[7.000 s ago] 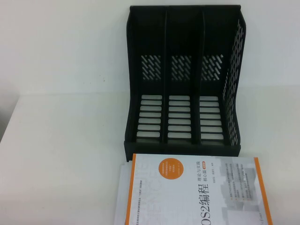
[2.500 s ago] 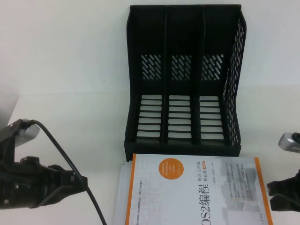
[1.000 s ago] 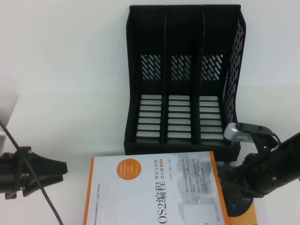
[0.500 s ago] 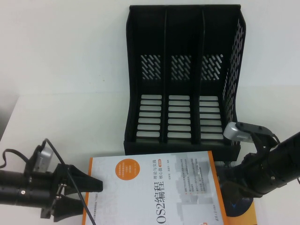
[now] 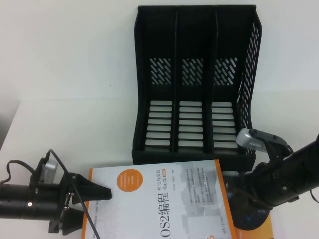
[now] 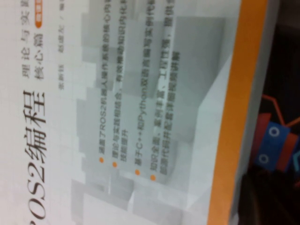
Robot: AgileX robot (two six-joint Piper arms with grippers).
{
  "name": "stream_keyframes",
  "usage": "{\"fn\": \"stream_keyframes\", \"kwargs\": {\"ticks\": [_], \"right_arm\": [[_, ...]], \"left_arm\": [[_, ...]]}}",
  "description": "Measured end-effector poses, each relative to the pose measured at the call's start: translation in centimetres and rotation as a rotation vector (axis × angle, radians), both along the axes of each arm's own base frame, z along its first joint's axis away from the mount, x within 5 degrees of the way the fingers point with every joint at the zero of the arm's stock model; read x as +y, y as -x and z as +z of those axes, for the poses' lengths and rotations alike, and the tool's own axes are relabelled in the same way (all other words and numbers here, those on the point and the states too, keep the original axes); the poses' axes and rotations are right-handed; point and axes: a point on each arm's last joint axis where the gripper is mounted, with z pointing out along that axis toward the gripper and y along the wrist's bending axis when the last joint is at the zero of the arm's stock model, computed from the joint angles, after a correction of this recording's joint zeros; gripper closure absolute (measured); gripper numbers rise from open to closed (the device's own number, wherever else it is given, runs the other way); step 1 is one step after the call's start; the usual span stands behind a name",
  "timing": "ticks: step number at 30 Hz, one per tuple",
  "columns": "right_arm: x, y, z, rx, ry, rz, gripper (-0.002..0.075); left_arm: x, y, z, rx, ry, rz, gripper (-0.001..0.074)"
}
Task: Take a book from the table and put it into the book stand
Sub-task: Push book with right arm
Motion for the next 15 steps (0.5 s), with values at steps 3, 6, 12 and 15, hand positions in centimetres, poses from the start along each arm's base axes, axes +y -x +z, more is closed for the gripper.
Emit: {"fn": "stream_keyframes", "kwargs": {"ticks": [3,6,12,15], "right_arm": [[0.2,-0.2,-0.3,0.019,-0.013,-0.017,0.0726],[0.2,-0.2,-0.5,0.023,-0.015,-0.022,0.0726],[0.2,-0.4,-0.1,0.002,-0.013,-0.016,0.0726],[0.1,-0.5,0.6,-0.03,-0.005,-0.001,0.0726]], "left_arm": [[0.0,0.0,0.0,0.0,0.001,0.003,0.0126],[0.0,0.0,0.0,0.008,0.001,0.003,0.0192],[0.0,0.1,0.0,0.026,0.003,-0.012,0.0542],[-0.1,0.1,0.5,0.012,0.017,-0.022,0.0616]]}}
